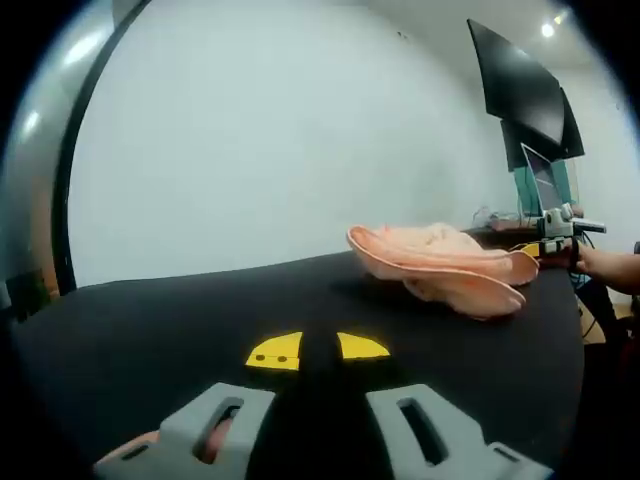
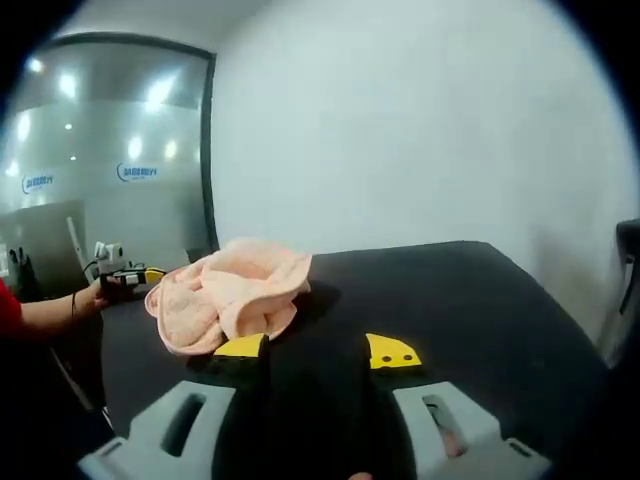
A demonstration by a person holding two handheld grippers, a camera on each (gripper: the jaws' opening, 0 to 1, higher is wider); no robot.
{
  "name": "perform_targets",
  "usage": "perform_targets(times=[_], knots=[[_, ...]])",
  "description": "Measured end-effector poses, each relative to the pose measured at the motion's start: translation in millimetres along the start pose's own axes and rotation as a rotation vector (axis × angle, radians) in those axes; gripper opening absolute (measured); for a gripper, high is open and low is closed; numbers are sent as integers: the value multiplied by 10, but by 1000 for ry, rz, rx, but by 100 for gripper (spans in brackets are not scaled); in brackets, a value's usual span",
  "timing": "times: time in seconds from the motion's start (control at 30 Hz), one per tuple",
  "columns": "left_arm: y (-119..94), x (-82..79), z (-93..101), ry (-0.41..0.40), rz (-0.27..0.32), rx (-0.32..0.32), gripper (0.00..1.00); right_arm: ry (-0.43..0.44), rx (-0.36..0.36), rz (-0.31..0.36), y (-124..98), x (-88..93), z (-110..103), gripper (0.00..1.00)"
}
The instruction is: Fold the towel on the table until its edges align and the towel forms a compact rectangular stack.
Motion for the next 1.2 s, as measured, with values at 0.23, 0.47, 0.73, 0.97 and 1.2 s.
perform_targets(times=[0.23, 0.47, 0.73, 0.97, 1.2], knots=[[-4, -1, 6, 1, -2, 0, 14, -8, 2, -3, 3, 7, -13, 33], [0, -2, 5, 2, -2, 0, 14, -11, 4, -6, 7, 18, -22, 33], [-2, 4, 16, 3, -4, -1, 14, -13, 5, -7, 9, 22, -21, 33], [-6, -14, 59, 9, 6, 17, 15, -23, 3, -5, 5, 20, -12, 33], [-11, -91, 210, 29, 74, 118, 39, -31, -7, 18, 0, -15, -54, 33]])
Point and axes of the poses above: the point that each gripper's makers call its tool centre point, and the gripper's own axes: y roughly forward along the fingers, z roughly to its right, x roughly out of its underside, the point moved 6 cm from there along -y, roughly backward along the fingers, and after that the axes turned 12 degrees about -z, right-handed, at the moved point
